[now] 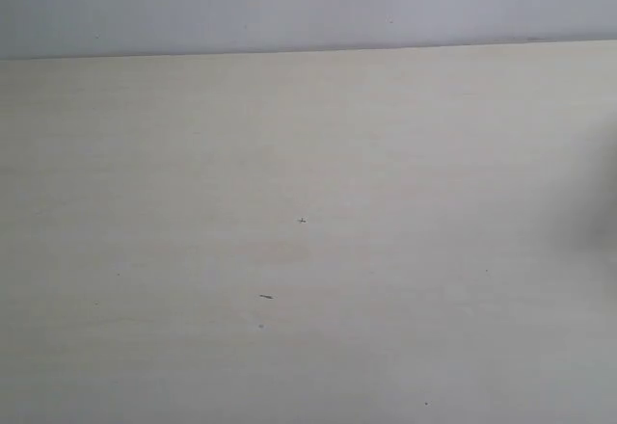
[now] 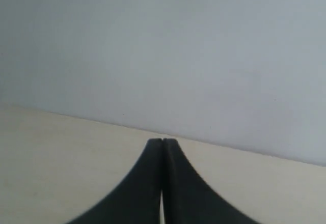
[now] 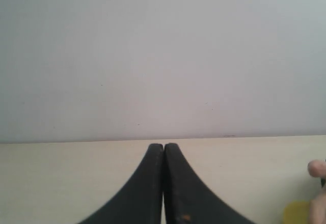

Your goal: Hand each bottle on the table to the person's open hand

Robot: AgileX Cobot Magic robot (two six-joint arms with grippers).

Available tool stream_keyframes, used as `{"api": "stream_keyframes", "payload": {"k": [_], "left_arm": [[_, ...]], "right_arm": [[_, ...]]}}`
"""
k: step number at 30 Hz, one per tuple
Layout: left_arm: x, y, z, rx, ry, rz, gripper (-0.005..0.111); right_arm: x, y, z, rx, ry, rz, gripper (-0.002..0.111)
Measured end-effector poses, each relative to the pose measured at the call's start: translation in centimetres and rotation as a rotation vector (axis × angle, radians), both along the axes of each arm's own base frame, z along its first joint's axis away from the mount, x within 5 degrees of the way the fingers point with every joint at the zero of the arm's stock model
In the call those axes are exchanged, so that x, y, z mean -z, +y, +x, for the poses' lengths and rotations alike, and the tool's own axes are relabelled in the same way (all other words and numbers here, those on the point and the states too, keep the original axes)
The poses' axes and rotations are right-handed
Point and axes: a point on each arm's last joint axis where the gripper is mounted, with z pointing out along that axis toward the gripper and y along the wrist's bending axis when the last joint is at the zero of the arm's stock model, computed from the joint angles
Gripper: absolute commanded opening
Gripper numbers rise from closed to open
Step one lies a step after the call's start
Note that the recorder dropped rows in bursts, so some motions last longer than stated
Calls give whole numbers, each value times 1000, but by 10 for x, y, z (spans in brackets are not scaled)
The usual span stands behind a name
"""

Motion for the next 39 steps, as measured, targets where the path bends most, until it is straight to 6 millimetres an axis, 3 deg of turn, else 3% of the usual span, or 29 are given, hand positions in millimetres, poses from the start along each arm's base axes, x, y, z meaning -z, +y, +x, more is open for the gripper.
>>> {"api": "stream_keyframes", "payload": {"k": [5, 9, 17, 25, 39], "left_arm": [[0, 0, 0, 13, -24, -221, 0], [0, -2, 0, 45, -17, -272, 0], [5, -7, 0, 134, 50, -207, 0], [0, -11, 0, 187, -3, 3, 0], [5, -10, 0, 181, 52, 85, 0]], "right_arm": [[0, 0, 0, 0, 0, 0, 0], [0, 0, 0, 0, 0, 0, 0], [0, 0, 0, 0, 0, 0, 0], [0, 0, 0, 0, 0, 0, 0], [0, 0, 0, 0, 0, 0, 0]]}}
